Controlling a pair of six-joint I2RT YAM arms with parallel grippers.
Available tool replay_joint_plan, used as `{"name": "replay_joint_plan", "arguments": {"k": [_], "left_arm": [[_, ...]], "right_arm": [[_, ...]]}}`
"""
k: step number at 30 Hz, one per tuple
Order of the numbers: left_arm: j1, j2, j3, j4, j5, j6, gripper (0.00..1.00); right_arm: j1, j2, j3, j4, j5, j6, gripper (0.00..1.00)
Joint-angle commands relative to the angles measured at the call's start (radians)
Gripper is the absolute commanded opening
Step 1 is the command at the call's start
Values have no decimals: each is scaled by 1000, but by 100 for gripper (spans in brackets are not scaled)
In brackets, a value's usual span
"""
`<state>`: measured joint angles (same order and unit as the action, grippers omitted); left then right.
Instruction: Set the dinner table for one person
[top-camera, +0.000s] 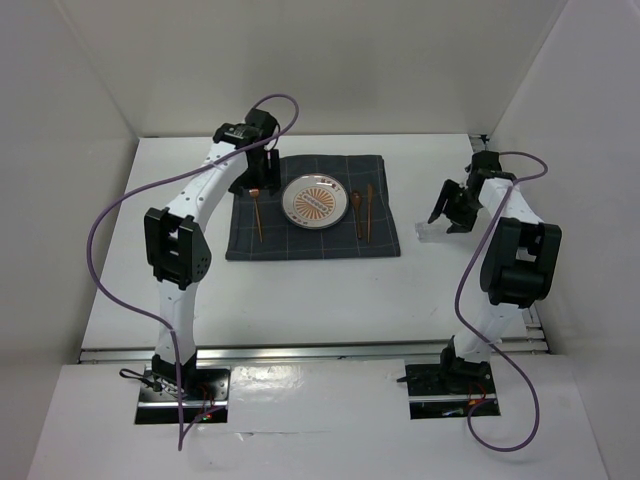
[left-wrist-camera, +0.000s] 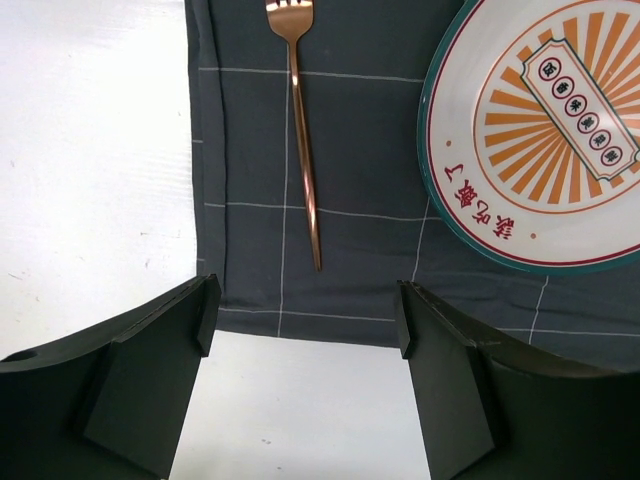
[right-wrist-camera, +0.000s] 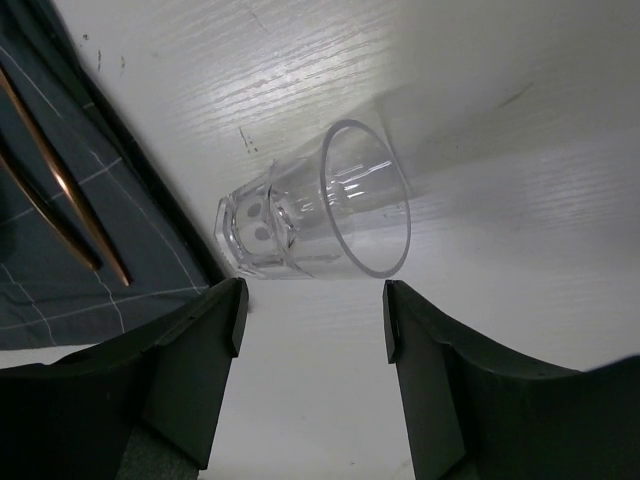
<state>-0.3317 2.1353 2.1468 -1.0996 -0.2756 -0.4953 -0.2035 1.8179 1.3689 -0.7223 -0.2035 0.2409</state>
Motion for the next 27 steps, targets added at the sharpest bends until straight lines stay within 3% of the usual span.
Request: {"name": "replay_joint_plan", "arguments": {"k": [1,10,17,22,27], "left_arm": [[-1,-38,19,-13,-17,26,88],[-10,-38,19,-13,-27,26,88],[-10,-38,-10,-13,-36,26,88],[-10,-38,-10,-13,-36,17,88],[-10,-38,-1,-13,-36,17,88]], "right_arm": [[-5,-19,-2,41,-34,-12,68],[-5,12,-2,70,-73,-22,66],[-5,12,48,34,24,-22,66],[-5,-8,30,70,62,9,83],[-5,44,85,121,6,18,89]]}}
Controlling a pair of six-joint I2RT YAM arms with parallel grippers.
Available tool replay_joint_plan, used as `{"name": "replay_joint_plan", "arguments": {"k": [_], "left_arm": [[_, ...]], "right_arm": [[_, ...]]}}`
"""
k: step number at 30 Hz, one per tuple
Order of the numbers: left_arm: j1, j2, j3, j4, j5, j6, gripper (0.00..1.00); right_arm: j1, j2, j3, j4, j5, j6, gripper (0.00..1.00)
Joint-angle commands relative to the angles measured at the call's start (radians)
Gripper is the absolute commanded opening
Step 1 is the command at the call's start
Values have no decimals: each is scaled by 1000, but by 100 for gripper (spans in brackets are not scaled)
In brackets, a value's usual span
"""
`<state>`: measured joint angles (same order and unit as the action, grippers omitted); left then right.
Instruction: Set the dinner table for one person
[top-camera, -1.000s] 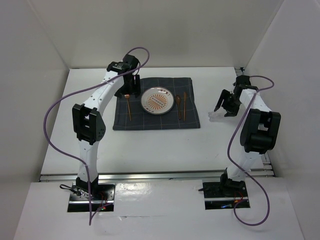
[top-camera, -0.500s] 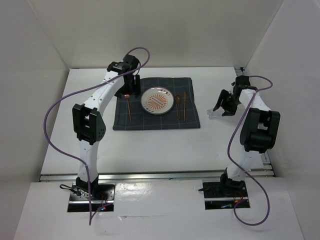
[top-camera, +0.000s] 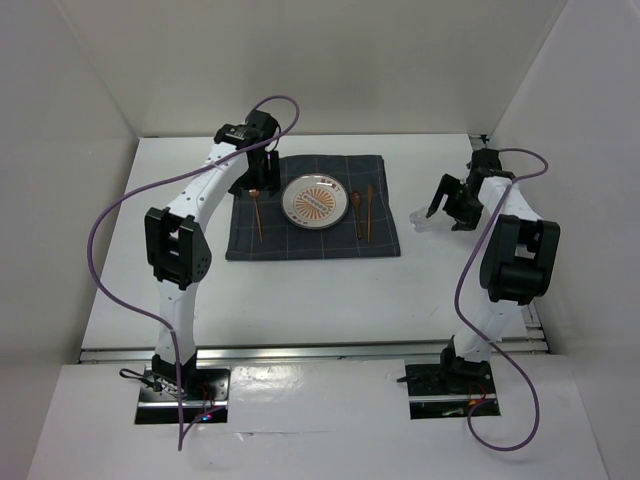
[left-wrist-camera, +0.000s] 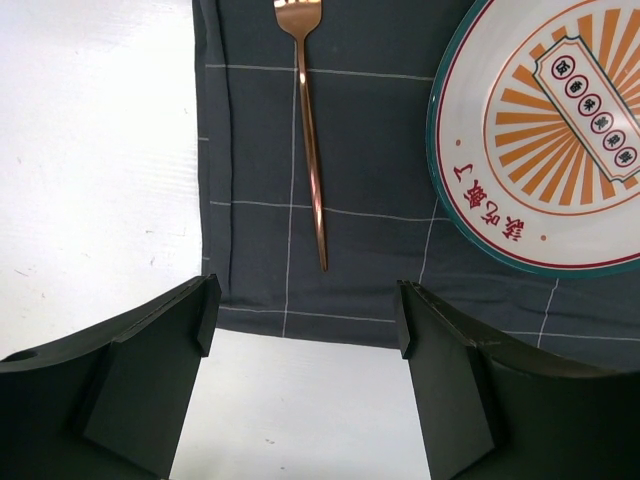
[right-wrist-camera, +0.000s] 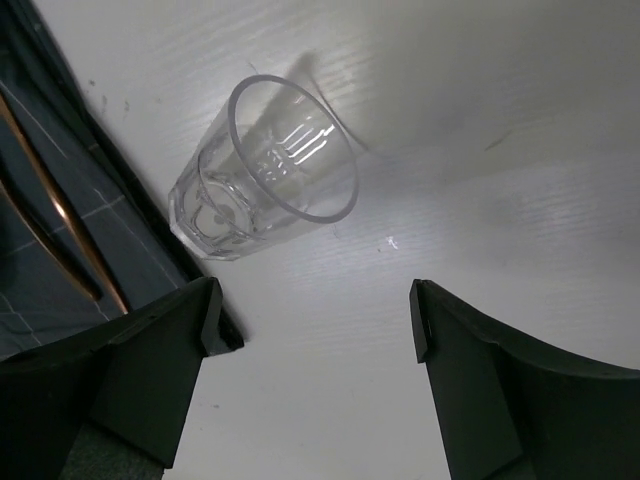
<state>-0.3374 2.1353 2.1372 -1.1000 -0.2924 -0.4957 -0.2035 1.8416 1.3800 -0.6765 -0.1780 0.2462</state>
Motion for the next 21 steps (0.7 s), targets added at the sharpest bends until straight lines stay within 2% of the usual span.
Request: {"name": "replay_joint_plan", "arguments": {"k": [1,6,15,21], "left_arm": [[-5,-38,9,-12,-19,17,88],[-5,-38,18,-23,-28,17,88],[-5,-29,38,-41,-37,17,88],[-5,-20,47,-51,-47,17,88]], "right_arm": [[-5,33,74,89,-37,13,89],[-5,85,132,120,-89,2,91],[52,166,172,173,-54,-27,91],[101,177,160,193,-34,-27,87]]}}
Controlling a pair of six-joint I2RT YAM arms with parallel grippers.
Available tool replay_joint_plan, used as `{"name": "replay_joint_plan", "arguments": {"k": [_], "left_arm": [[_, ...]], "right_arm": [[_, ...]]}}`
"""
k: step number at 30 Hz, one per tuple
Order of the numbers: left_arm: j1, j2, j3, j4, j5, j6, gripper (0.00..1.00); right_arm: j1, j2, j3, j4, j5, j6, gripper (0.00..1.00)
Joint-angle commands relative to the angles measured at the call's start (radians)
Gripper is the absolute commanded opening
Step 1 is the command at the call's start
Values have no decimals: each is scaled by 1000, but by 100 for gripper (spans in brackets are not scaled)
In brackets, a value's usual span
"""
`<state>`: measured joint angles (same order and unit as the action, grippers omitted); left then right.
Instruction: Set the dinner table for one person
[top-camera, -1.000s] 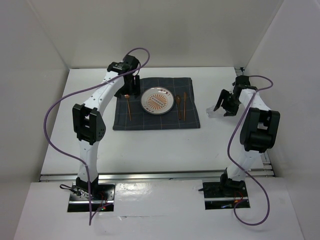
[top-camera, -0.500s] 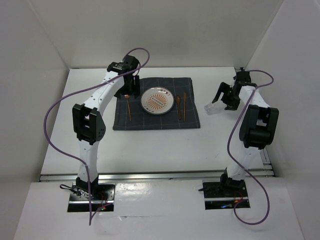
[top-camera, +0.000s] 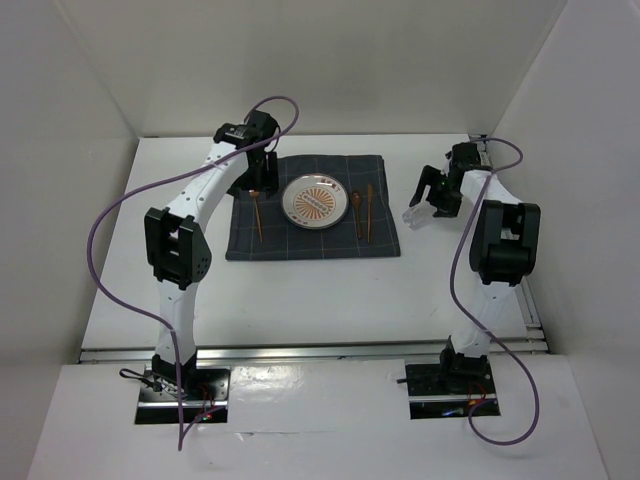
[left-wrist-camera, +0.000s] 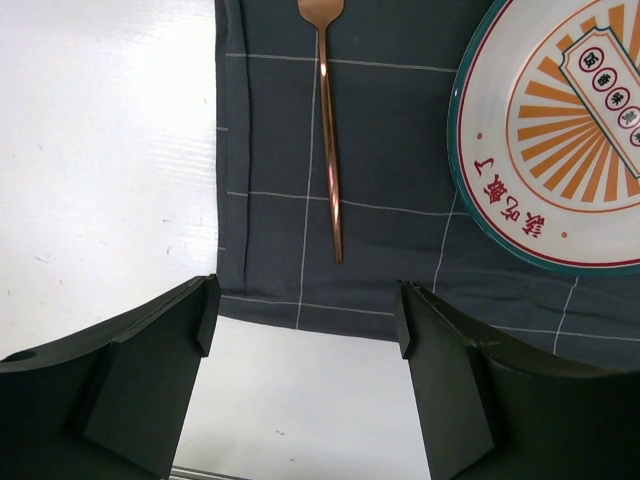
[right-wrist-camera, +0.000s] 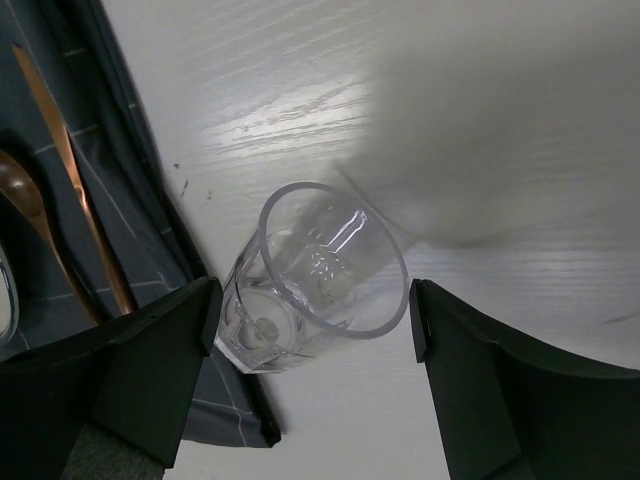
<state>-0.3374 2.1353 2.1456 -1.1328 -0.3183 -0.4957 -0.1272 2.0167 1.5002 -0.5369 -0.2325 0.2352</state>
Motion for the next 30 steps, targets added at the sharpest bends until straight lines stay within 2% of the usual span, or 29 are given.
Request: {"name": "replay_joint_plan", "arguments": {"k": [1,7,12,13,24,26,30], "left_arm": [[-5,-20,39,-18,-21,17,88],[-5,-20,39,-18,-21,17,88],[-5,-20,30,-18,-21,17,88],[-5,-20,30,-18,-21,17,88],[-5,-20,11,-8,-21,17,88],[-5,-20,11,-8,-21,17,88],[-5,-29,11,-8,-21,17,88]], "right_arm": [[24,2,40,54,21,-16,87],[44,-19,31,54,54,-16,84],[44,-20,55,25,88,-36,100],[44,-19,66,25,88,-36,100],[83,43,175,-6,85,-66,100],[83,53,186,-6,64,-79,99],[104,76,195,-44,41,-100,88]]}}
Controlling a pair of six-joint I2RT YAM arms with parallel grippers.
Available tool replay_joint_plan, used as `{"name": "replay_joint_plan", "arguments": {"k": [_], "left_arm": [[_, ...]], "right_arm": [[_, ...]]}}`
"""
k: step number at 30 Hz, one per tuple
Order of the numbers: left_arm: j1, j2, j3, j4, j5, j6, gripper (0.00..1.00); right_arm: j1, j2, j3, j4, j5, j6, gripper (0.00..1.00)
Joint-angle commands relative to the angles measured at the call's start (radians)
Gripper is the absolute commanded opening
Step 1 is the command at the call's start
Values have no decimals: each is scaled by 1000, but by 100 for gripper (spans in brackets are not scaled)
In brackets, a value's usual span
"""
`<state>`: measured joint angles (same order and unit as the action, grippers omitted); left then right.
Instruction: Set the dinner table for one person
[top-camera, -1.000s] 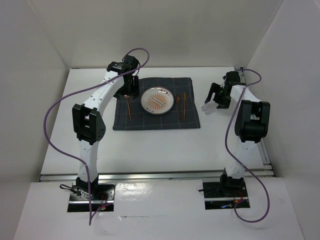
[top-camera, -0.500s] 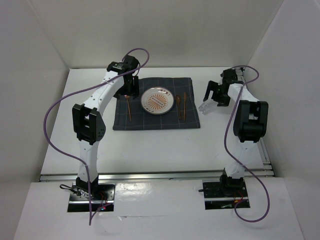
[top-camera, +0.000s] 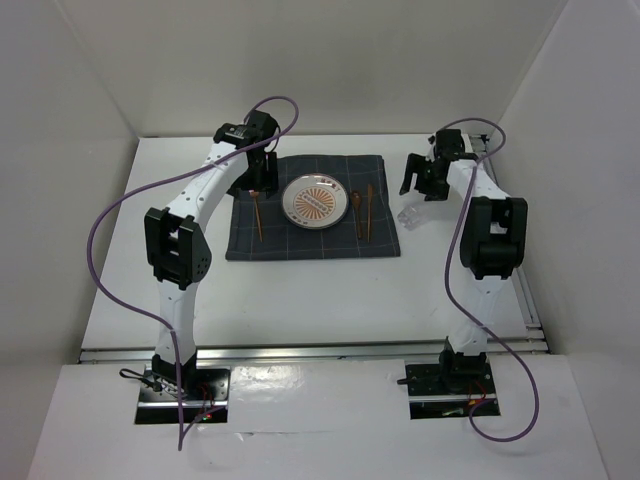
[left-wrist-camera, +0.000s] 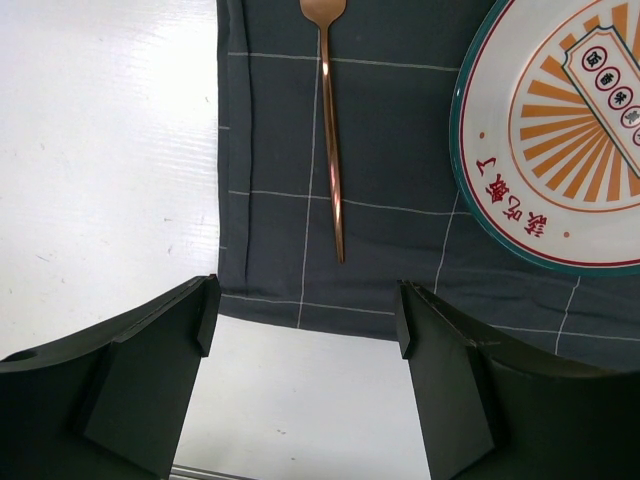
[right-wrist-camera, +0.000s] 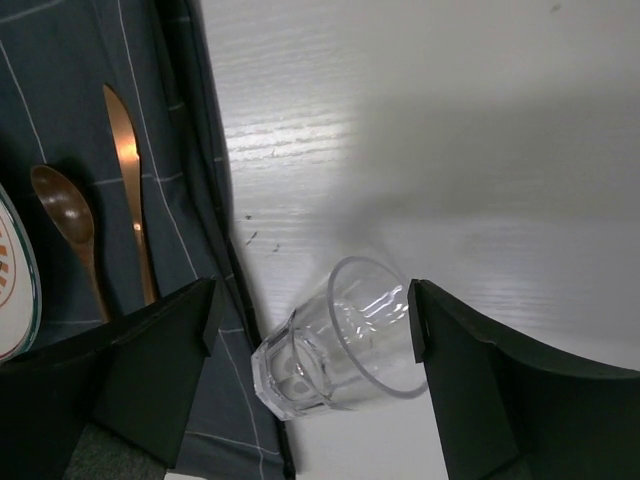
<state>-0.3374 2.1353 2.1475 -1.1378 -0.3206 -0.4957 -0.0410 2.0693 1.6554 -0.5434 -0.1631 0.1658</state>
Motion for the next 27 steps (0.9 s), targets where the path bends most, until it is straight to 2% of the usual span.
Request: {"name": "replay_joint_plan", "arguments": {"k": [1,6,15,19,20,22,23,26,27], "left_arm": [[-5,-29,9,-4,-18,17,88],[-5,-29,9,-4,-18,17,88],[-5,-29,9,-4,-9,17,88],[-14,-29,0,-4,-9,17,88],[-14,-29,0,-4,-9,17,88],[-14,-29,0,-4,-9,17,88],[-14,-29,0,-4,-9,17,88],[-23,-29,0,-4,0,17,88],[-23,-29,0,-4,0,17,88]], "right_arm": [[27,23,20,-38,-38,-31,85],[27,-20,-32,-27,-47,-31,71],[27,-141,-146,-58,-47,-22,58],[27,-231,-215,-72,-72,0,36],[27,-245,-229,-72,-72,0,26],[27,-288,-229,-90,-62,11,20],[27,-301,-229,-90,-62,23,9],[27,-347,-229,-113,-62,32,0],[38,-356,-220,-122,-50,32,0]]}}
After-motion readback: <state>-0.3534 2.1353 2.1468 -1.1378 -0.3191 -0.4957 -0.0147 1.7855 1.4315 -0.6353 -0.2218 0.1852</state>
